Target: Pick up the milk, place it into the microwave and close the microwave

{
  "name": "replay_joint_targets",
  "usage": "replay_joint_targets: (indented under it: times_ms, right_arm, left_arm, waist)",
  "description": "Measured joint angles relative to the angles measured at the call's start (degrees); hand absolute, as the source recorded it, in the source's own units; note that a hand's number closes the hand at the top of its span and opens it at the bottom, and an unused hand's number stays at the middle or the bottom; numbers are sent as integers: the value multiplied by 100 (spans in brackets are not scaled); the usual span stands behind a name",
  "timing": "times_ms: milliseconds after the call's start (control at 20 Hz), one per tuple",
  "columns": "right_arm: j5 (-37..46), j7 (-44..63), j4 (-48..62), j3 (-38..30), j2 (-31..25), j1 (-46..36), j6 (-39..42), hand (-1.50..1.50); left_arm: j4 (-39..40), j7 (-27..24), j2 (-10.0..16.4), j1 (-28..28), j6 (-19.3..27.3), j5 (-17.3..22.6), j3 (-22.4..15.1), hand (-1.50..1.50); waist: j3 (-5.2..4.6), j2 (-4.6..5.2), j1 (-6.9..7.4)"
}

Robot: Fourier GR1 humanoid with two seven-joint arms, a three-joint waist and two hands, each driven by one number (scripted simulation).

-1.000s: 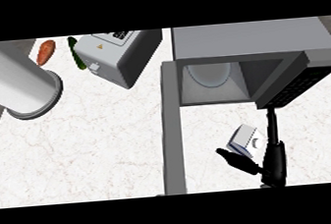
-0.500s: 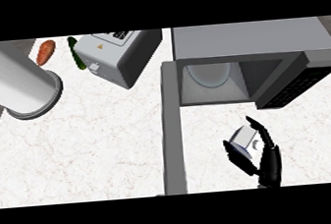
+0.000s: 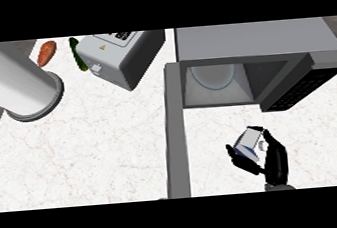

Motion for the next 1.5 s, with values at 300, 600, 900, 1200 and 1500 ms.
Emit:
replay_joint_targets:
  times_ms: [300,600,900,1200,1500]
  right_arm:
    - [72,-421,719,-204,-121,-497,125,150]
    - [244,-907,1261,32,-585,-1186,1269,150]
    - [161,-1474,1560,7,-710,-1653,2121,150]
    - [137,-1554,1267,217,-583,-1787,2835,150]
    - [323,-731,130,476,-485,-1786,2660,150]
  left_arm:
    - [68,-32,54,10,-131,90,101,-150]
    - [87,-12,61,46,-298,203,140,-150]
    - [111,125,85,20,-372,444,339,-150]
    - [357,57,53,-28,-548,465,548,-150]
    - [365,219,75,3,-683,692,823,-150]
  waist:
    - [-8,-11,23]
    - [31,55,105]
    - [37,55,69]
    - [30,26,7]
    - [24,3,-60]
